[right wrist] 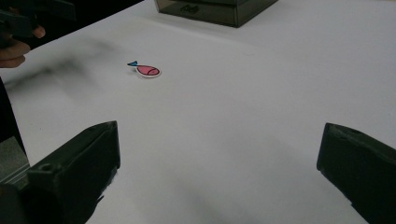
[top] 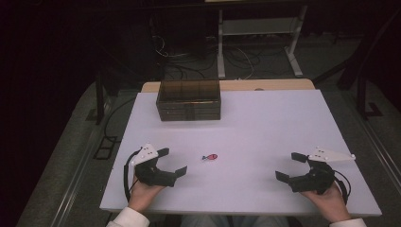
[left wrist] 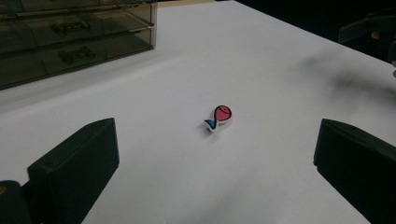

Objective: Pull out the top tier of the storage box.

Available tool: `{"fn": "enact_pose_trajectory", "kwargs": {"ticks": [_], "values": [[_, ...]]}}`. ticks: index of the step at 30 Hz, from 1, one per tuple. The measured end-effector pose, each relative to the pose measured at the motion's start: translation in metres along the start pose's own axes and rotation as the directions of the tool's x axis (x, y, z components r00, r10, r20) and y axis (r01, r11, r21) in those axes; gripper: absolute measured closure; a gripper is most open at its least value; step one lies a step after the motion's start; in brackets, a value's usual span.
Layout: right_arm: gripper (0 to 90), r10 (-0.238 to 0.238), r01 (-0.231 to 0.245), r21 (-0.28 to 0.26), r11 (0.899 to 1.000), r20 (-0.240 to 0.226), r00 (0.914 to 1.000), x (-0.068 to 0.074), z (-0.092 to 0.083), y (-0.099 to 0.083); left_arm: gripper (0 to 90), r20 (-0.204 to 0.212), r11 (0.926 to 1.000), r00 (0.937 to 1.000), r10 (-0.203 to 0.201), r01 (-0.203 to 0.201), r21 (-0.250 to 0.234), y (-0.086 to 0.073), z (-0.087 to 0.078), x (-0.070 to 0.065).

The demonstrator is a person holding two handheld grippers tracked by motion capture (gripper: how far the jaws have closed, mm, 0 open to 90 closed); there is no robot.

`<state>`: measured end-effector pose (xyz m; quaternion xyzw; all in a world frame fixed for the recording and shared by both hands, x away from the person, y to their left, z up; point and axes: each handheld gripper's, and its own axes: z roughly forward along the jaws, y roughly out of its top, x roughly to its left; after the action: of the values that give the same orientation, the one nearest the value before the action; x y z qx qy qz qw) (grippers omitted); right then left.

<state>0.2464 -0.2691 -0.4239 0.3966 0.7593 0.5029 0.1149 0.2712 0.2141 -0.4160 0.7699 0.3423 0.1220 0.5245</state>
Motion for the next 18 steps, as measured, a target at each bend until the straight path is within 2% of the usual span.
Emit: {"fn": "enact_pose_trajectory", "kwargs": {"ticks": [11,18], "values": [[0.0,-0.012,0.012,0.01,1.0,-0.001,0.9999,0.0002,0.001,0.0,0.0,-0.002,1.0,1.0,-0.01,0.01,-0.002,-0.0001,-0.0009,0.0007],[0.0,-0.018,0.018,0.014,1.0,0.0,0.9998,0.0013,0.0009,0.0001,0.0,-0.005,0.9996,0.9998,-0.021,0.021,0.019,0.0016,-0.0011,0.0023]]}}
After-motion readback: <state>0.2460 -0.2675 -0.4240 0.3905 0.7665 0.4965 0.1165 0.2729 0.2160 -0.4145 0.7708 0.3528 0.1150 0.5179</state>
